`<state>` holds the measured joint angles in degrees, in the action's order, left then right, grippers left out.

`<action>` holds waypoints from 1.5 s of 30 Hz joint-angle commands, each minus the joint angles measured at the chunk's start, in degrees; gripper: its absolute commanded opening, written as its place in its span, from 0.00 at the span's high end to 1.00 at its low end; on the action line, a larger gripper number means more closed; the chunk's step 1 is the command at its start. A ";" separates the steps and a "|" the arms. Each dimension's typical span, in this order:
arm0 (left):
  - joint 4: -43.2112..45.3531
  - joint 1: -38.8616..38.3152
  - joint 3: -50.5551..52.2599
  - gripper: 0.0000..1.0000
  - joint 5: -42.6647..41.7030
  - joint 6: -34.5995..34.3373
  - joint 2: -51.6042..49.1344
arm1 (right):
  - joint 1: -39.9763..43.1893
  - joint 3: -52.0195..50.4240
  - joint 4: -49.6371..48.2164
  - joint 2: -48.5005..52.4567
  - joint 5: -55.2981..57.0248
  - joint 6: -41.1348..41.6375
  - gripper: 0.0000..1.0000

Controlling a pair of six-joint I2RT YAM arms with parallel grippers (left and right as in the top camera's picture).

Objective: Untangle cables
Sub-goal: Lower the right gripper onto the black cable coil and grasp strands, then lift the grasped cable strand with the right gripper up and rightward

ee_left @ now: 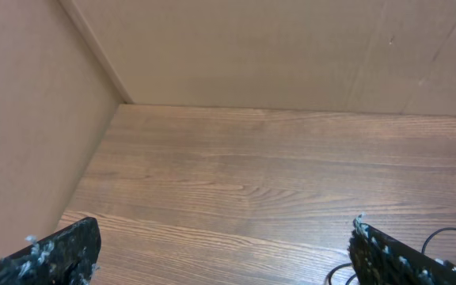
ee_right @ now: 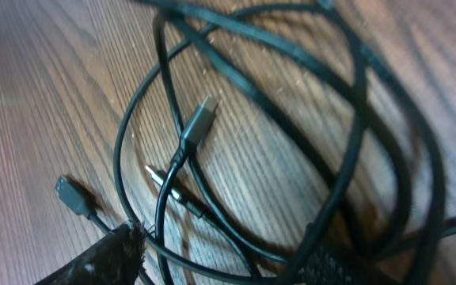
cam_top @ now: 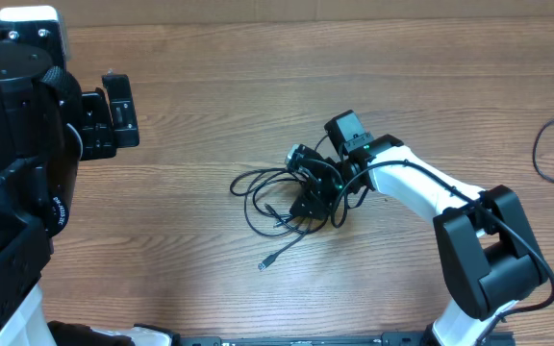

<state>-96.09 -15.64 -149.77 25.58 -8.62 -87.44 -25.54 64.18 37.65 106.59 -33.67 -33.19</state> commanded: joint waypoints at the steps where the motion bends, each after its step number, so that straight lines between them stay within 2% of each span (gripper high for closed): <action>1: -0.13 0.24 -0.48 0.00 0.76 -0.37 0.20 | -0.28 -1.16 -0.57 0.33 -0.48 0.37 0.75; 2: -0.13 0.24 -0.48 0.00 0.76 -0.37 0.20 | -0.28 -1.16 -0.61 0.33 -0.50 0.42 0.94; 3: -0.13 0.24 -0.48 0.00 0.76 -0.37 0.20 | -0.28 -1.11 -0.92 0.33 -0.50 1.09 0.96; 12: -0.11 0.24 -0.48 0.00 0.76 -0.39 0.20 | -0.37 3.30 -1.90 0.00 -0.66 7.61 0.96; 21: -0.07 0.24 -0.48 0.00 0.70 -0.42 0.17 | -1.33 21.86 0.07 -6.99 -10.05 10.73 0.96; 28: 0.76 0.24 -0.48 0.00 0.28 -0.39 -0.13 | -2.84 35.08 -3.21 -14.40 -10.16 15.87 0.96; 34: 0.81 0.24 -0.48 0.00 0.28 -0.42 -1.49 | -2.91 45.33 -4.35 -19.19 -1.75 31.21 0.96; 45: 0.85 0.24 -0.48 0.00 -1.68 -0.37 -3.21 | -0.98 65.53 -3.30 -26.32 9.57 33.42 0.96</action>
<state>-95.59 -15.64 -149.75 24.69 -8.62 -90.52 -27.64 124.09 34.70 83.46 -29.34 -1.28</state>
